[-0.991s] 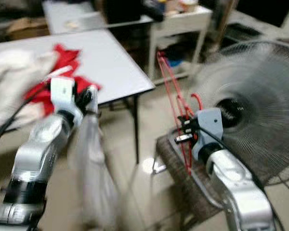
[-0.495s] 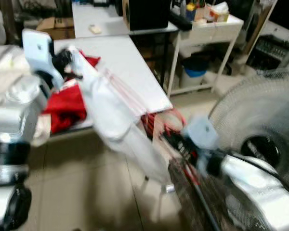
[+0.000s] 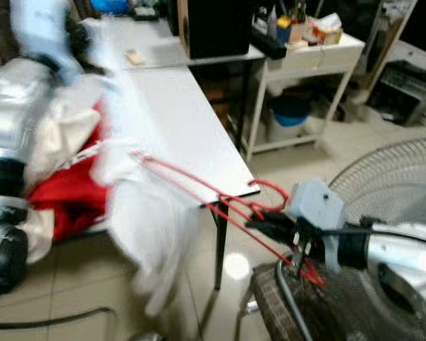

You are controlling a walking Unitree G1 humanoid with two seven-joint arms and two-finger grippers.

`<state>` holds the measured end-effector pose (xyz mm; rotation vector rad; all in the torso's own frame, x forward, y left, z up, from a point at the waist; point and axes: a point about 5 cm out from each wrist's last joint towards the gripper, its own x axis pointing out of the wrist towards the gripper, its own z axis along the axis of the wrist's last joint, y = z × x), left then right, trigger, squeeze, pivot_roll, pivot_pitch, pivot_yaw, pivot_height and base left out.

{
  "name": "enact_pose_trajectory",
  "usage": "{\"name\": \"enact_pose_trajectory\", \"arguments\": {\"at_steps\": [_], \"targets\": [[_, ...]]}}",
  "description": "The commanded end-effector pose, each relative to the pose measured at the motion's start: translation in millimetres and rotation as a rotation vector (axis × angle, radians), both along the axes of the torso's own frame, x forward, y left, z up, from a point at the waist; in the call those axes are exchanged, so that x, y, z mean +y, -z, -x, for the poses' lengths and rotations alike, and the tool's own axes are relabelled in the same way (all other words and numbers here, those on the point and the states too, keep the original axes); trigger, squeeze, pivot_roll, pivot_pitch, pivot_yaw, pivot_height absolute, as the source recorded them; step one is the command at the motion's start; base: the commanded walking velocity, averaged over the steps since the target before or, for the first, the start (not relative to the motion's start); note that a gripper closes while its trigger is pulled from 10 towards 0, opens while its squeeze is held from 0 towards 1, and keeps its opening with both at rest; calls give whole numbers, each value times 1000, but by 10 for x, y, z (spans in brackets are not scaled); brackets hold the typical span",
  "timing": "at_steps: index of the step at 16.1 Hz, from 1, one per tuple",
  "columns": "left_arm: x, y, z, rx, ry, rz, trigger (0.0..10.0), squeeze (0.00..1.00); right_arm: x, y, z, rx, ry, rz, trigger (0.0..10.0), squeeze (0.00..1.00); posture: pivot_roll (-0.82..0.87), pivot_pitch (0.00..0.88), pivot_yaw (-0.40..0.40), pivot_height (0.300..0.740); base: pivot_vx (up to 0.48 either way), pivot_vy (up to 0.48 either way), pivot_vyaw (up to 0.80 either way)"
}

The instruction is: Hang hanger

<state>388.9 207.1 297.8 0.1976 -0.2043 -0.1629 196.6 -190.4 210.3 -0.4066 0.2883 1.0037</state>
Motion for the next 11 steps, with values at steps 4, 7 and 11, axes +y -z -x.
{"name": "enact_pose_trajectory", "arguments": {"at_steps": [4, 7, 11], "targets": [[-222, -323, 29, -76, 166, 0, 10000, 0, 52, -61, -102, -19, -82, -8, 10000, 0, 13, 0, 20, 740, 0, 0, 0], [-267, -513, 93, -66, 295, -43, 10000, 0, 116, -85, -253, -19, -191, 16, 10000, 0, 25, 0, 9, 740, 0, 0, 0], [-298, -608, 161, -48, 421, -48, 10000, 0, 177, -95, -508, -40, -255, 54, 10000, 0, 38, 0, -4, 740, 0, 0, 0]]}}
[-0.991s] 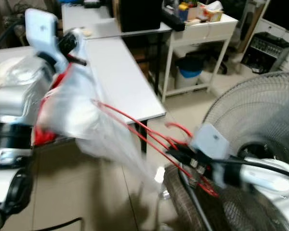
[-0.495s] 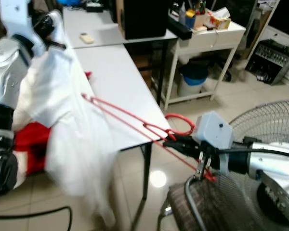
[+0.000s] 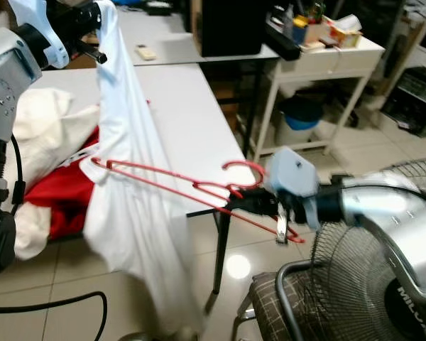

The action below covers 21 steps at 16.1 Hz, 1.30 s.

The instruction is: Hang hanger

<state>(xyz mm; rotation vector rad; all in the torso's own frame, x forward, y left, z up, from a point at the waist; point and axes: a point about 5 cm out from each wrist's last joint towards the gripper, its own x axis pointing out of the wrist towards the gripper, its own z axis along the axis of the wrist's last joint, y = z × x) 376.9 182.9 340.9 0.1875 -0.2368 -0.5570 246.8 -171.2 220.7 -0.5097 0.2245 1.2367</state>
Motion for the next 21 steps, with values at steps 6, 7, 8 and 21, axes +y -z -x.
{"name": "enact_pose_trajectory", "arguments": {"at_steps": [6, 7, 8, 21], "targets": [[-28, -278, 188, -17, 146, -2, 10000, 0, 239, 64, -493, -65, -71, 89, 10000, 0, 60, 0, -17, 740, 0, 0, 0], [-8, -367, 240, -33, 178, 19, 10000, 0, 258, 40, -642, -115, -41, 130, 10000, 0, 61, 0, -14, 740, 0, 0, 0], [50, -542, 310, -73, 214, 70, 10000, 0, 292, -68, -866, -204, 42, 144, 10000, 0, 58, 0, -11, 740, 0, 0, 0], [346, -845, 380, -347, -26, 202, 10000, 0, 813, -560, -1521, -655, 303, -182, 10000, 0, 78, 0, -18, 740, 0, 0, 0]]}}
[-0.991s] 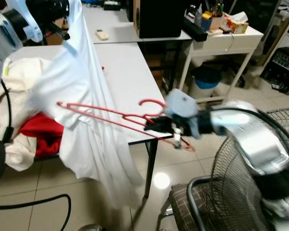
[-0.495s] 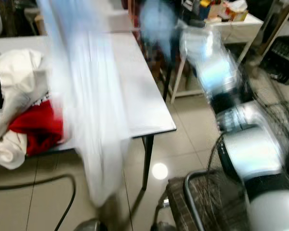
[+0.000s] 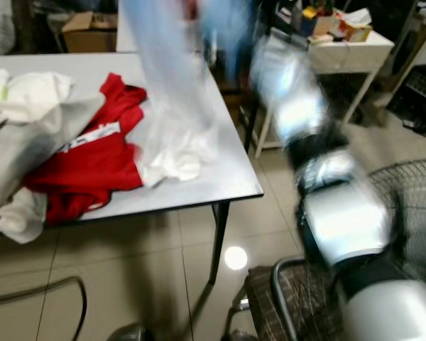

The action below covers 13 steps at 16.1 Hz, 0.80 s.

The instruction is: Hang hanger

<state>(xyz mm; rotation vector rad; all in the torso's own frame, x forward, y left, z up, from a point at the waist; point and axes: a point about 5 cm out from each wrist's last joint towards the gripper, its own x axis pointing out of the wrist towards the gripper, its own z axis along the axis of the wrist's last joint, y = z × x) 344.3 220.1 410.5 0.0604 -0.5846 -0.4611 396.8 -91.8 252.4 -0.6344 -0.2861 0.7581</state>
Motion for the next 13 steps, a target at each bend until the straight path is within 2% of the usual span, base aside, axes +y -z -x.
{"name": "enact_pose_trajectory", "arguments": {"at_steps": [1, 2, 3, 4, 5, 6, 9, 10, 11, 12, 13], "targets": [[-124, 167, -91, 54, -42, -69, 10000, 0, 26, 90, 61, 9, -64, 50, 10000, 0, 75, 0, -13, 740, 0, 0, 0], [-156, 306, -150, 97, -71, -101, 10000, 0, 25, 225, 105, 42, -87, 65, 10000, 0, 71, 0, -8, 740, 0, 0, 0], [-211, 611, -277, 197, -130, -141, 10000, 0, 27, 510, 252, 113, -159, 97, 10000, 0, 63, 0, 3, 740, 0, 0, 0], [-240, 821, -357, 257, -173, -181, 10000, 0, 17, 675, 393, 156, -218, 125, 10000, 0, 57, 0, 13, 740, 0, 0, 0], [-245, 958, -409, 288, -210, -232, 10000, 0, -9, 741, 504, 180, -255, 136, 10000, 0, 55, 0, 16, 740, 0, 0, 0], [-213, 1053, -451, 294, -264, -294, 10000, 0, -60, 758, 605, 189, -280, 140, 10000, 0, 52, 0, 23, 740, 0, 0, 0], [-37, 1116, -506, 279, -363, -345, 10000, 0, -194, 706, 820, 200, -299, 143, 10000, 0, 45, 0, 33, 740, 0, 0, 0], [109, 1131, -526, 283, -421, -361, 10000, 0, -250, 649, 926, 210, -302, 128, 10000, 0, 42, 0, 41, 740, 0, 0, 0], [231, 1220, -535, 328, -429, -375, 10000, 0, -305, 568, 1030, 206, -299, 116, 10000, 0, 42, 0, 46, 740, 0, 0, 0], [252, 1259, -533, 347, -416, -386, 10000, 0, -320, 542, 1054, 205, -295, 109, 10000, 0, 42, 0, 46, 740, 0, 0, 0], [322, 1474, -510, 461, -343, -416, 10000, 608, -366, 444, 1108, 196, -277, 59, 10000, 0, 43, 0, 51, 740, 0, 0, 0]]}}
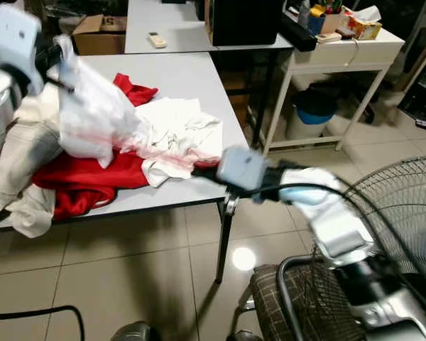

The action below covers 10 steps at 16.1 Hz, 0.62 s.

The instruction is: Hang hanger

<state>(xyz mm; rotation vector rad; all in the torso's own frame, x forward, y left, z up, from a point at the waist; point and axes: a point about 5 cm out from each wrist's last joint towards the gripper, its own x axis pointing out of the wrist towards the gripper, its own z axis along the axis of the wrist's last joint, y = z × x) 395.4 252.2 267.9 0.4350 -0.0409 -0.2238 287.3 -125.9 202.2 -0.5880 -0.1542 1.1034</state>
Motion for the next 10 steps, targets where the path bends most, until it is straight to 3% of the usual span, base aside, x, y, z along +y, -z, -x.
{"name": "enact_pose_trajectory", "arguments": {"at_steps": [1, 2, 3, 4, 6, 8, 10], "targets": [[62, 207, 33, 127, 29, -62, 10000, 1000, -53, -116, 43, -9, 31, -57, 10000, 0, 39, 0, 57, 740, 0, 0, 0], [87, 258, 45, 161, 31, -87, 10000, 1000, -62, -135, 57, -6, 40, -67, 10000, 0, 39, 0, 57, 740, 0, 0, 0], [243, 417, 147, 334, 66, -162, 10000, 1000, -109, -207, 108, 25, 96, -153, 10000, 0, 36, 0, 58, 740, 0, 0, 0], [330, 402, 221, 404, 130, -163, 10000, 1000, -131, -224, 135, 51, 137, -211, 10000, 0, 39, 0, 47, 740, 0, 0, 0], [445, 338, 344, 461, 224, -200, 10000, 1000, -144, -206, 148, 96, 187, -266, 10000, 0, 48, 0, 39, 740, 0, 0, 0], [615, 230, 613, 558, 387, -278, 10000, 1000, -158, -120, 128, 150, 282, -314, 10000, 0, 69, 0, 28, 740, 0, 0, 0], [725, 112, 773, 604, 444, -264, 10000, 1000, -176, -48, 119, 182, 360, -343, 10000, 0, 79, 0, 26, 740, 0, 0, 0]]}}
